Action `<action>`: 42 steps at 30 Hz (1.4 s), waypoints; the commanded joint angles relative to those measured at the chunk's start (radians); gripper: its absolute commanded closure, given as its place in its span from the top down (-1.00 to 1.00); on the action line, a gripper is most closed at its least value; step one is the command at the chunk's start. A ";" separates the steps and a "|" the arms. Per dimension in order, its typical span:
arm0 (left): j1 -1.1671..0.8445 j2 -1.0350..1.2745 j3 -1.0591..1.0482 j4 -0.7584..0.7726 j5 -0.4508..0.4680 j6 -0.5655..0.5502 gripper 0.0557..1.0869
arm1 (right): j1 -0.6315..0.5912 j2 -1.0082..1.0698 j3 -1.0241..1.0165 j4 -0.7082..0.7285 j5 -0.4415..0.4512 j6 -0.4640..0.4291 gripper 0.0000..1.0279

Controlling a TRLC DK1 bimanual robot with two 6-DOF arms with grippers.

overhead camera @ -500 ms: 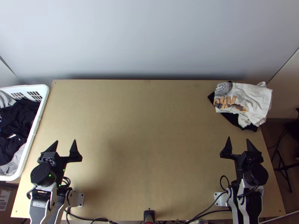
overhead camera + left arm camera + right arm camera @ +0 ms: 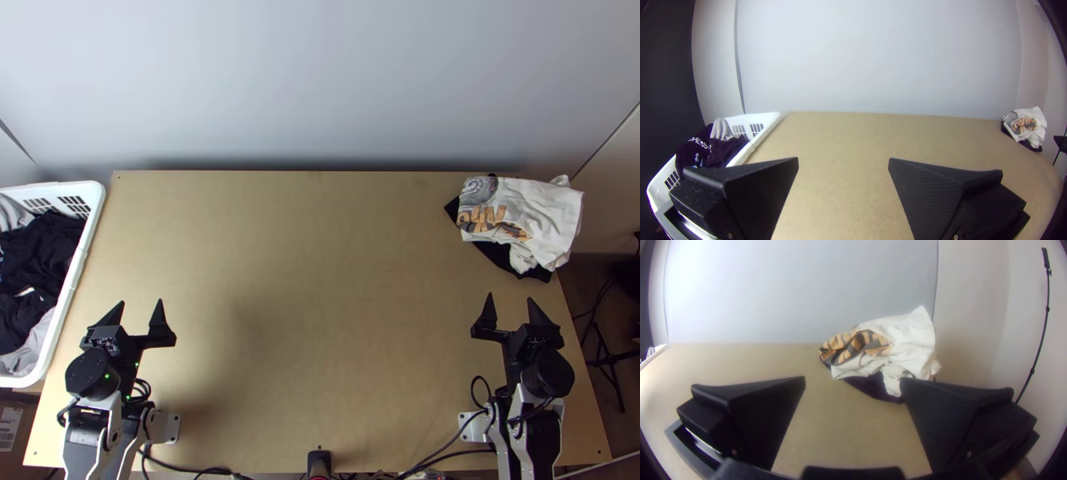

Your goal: Fold the t-shirt

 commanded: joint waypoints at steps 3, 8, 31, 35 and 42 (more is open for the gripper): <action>0.000 0.000 0.000 0.000 0.000 0.000 0.91 | 0.000 0.000 0.000 0.000 0.000 0.000 0.92; -0.004 0.000 0.002 -0.013 0.002 0.000 0.91 | 0.000 0.000 0.000 0.000 0.000 0.000 0.92; 0.101 -0.001 0.034 -0.102 -0.212 0.025 0.91 | 0.073 -0.003 0.003 0.029 -0.001 0.048 0.92; 0.204 0.000 0.068 -0.099 -0.210 0.048 0.91 | 0.063 -0.001 0.003 0.028 0.002 0.033 0.92; 0.281 0.066 0.210 -0.093 -0.212 0.069 0.91 | 0.033 -0.001 0.016 0.063 0.000 0.000 0.92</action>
